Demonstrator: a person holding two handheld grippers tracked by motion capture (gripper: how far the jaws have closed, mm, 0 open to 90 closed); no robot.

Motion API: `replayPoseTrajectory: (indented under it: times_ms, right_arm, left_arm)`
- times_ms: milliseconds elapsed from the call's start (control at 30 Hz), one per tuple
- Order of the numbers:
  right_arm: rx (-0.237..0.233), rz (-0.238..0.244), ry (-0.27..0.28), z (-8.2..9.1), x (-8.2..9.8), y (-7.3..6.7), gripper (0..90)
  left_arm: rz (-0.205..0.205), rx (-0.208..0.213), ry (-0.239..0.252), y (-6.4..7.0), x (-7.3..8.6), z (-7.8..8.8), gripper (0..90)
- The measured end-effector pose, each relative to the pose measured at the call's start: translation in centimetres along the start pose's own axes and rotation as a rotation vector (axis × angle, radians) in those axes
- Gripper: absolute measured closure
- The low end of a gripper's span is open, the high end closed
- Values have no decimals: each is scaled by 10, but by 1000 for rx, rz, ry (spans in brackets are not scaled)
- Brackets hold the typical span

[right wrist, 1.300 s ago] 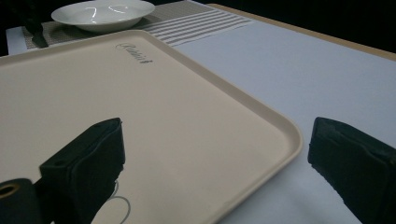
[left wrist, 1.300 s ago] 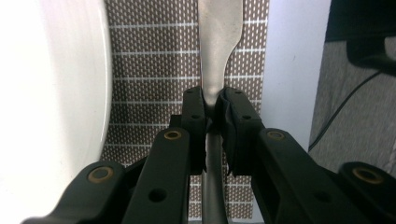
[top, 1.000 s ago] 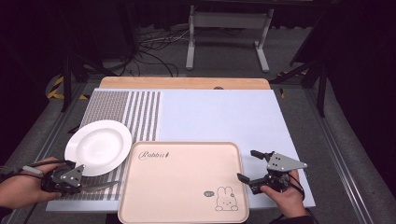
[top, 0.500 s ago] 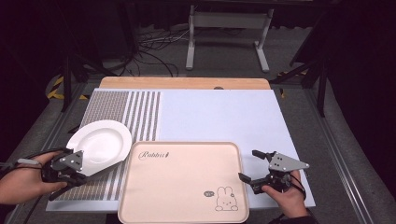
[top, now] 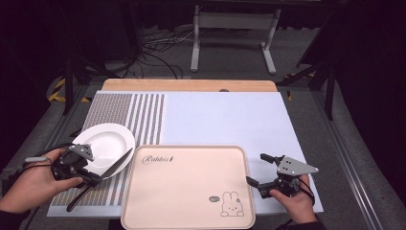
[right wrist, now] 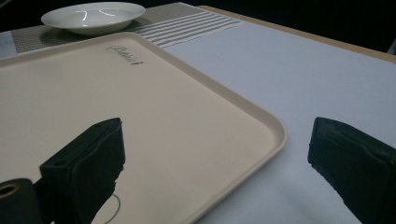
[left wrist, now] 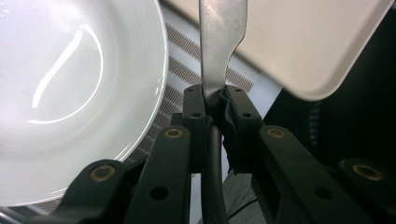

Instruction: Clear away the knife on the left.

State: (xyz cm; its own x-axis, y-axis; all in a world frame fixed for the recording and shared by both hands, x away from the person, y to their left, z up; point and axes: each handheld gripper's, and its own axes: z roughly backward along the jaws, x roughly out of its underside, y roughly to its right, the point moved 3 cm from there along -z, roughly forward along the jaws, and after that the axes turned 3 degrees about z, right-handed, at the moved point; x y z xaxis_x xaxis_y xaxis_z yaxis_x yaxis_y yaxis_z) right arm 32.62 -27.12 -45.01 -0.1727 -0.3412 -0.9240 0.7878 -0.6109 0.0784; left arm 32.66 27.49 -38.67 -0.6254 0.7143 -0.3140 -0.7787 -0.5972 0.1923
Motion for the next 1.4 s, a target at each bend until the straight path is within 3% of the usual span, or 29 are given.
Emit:
replayPoseTrajectory:
  times_ms: [67,133,433,533,733,967,1133,1400]
  right_arm:
    - [0,0,0,0,0,0,47]
    - [3,0,3,1,0,0,47]
    - [-1,-1,4,1,0,0,46]
    - [-1,-2,6,1,0,0,46]
    - [-1,-2,5,2,0,1,45]
    - [6,2,8,3,0,2,44]
    - [5,2,7,3,1,2,44]
    - [4,6,4,3,2,2,43]
  left_arm:
    - [36,26,20,3,-4,0,801]
    - [35,52,34,6,-8,-1,801]
    - [72,83,69,12,-22,-7,801]
    - [100,112,85,17,-29,-11,801]
    - [73,139,102,26,-40,-20,801]
    - [80,184,98,35,-54,-38,800]
    - [72,196,96,40,-60,-49,800]
    - [93,206,87,40,-66,-63,800]
